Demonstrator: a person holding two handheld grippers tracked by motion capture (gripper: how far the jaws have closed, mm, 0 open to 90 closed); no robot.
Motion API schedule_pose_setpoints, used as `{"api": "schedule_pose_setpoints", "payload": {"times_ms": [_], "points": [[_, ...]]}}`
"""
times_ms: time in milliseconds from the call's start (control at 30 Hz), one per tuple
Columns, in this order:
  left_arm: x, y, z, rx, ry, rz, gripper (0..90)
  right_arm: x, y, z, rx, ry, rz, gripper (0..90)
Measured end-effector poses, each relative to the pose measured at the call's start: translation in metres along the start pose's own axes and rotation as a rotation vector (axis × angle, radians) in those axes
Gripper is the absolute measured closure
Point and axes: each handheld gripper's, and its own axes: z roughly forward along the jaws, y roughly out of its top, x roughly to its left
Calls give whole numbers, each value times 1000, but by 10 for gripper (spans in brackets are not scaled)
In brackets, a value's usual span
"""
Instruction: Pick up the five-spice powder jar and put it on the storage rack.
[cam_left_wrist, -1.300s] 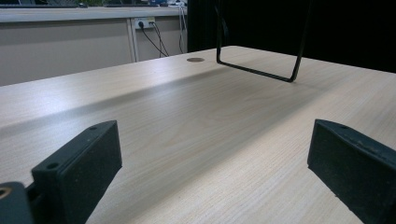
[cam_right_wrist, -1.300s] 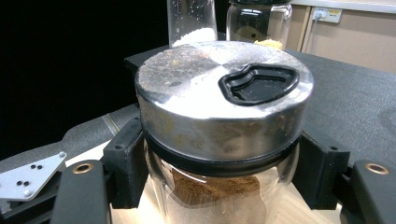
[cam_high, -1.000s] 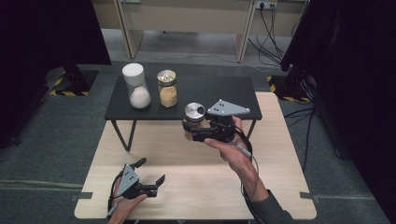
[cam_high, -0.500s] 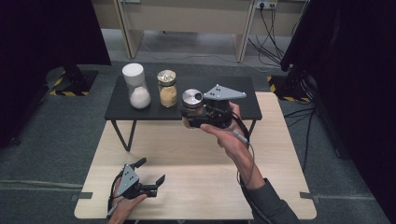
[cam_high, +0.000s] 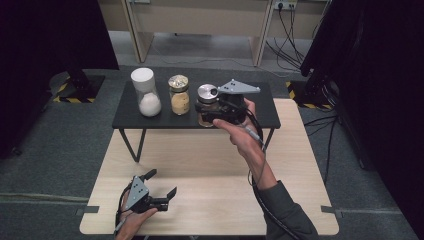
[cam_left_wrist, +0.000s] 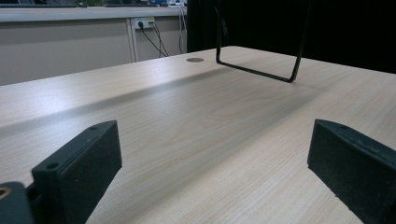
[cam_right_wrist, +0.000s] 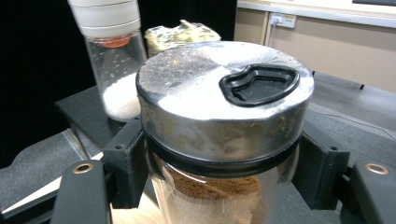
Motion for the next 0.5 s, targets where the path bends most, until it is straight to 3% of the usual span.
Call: {"api": "schedule_pose_setpoints", "payload": {"times_ms": [500], "points": [[0, 0, 0, -3, 0, -2, 20, -11, 1, 21, -5, -61, 11, 306]]}}
